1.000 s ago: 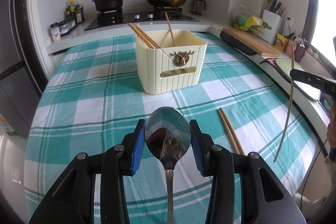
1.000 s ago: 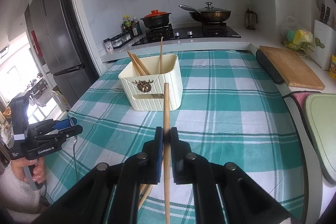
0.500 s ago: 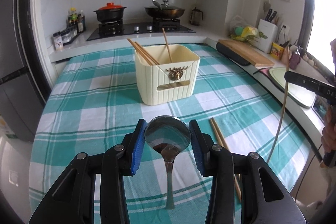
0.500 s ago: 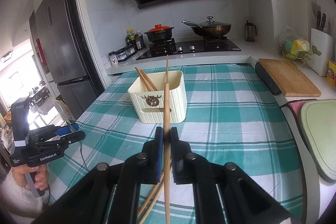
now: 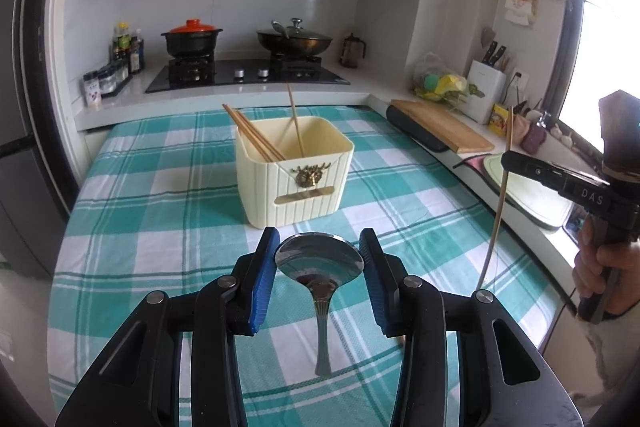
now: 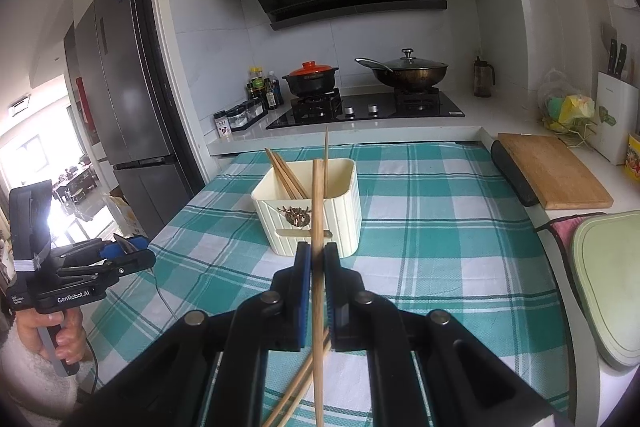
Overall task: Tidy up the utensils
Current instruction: 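Lift the spoon with the left tool into the cream holder while the right tool drops its chopstick in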
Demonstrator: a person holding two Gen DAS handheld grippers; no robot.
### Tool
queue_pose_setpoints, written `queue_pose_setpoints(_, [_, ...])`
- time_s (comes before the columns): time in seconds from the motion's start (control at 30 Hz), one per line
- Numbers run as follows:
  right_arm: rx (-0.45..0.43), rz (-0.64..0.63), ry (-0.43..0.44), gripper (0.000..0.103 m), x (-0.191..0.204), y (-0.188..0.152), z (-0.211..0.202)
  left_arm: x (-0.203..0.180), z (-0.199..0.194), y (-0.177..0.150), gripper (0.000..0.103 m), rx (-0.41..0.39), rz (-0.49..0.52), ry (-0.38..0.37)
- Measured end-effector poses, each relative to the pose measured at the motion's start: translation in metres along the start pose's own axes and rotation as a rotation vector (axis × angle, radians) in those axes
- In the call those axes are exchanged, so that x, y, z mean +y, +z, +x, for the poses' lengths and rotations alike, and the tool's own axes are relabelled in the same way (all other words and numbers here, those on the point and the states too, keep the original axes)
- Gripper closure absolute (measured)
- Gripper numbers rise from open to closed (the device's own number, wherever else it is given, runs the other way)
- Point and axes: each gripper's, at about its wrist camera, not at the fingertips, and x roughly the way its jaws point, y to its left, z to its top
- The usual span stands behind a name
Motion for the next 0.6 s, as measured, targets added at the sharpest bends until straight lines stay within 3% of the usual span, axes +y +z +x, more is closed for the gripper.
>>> queue_pose_setpoints(0.17, [-0.037, -0.079, 0.005, 0.096, 0.009, 0.032, 0.016, 0.012, -0.007, 0.05, 0.062, -0.048, -0.029, -0.061])
queue_pose_setpoints(0.33, [-0.154, -0.144, 0.006, 0.096, 0.019, 0.088, 0.037, 0.025, -0.014, 0.127, 0.062, -0.214, -0.025, -0.032])
queue_pose_setpoints(0.5, [-0.326, -0.155, 0.014, 0.096, 0.025, 0.142, 0.07, 0.048, 0.015, 0.185, 0.062, -0.35, -0.103, -0.019])
queue_pose_setpoints(0.6, [-0.373, -0.156, 0.017, 0.096, 0.027, 0.159, 0.102, 0.058, 0.05, 0.198, 0.062, -0.354, -0.116, 0.015])
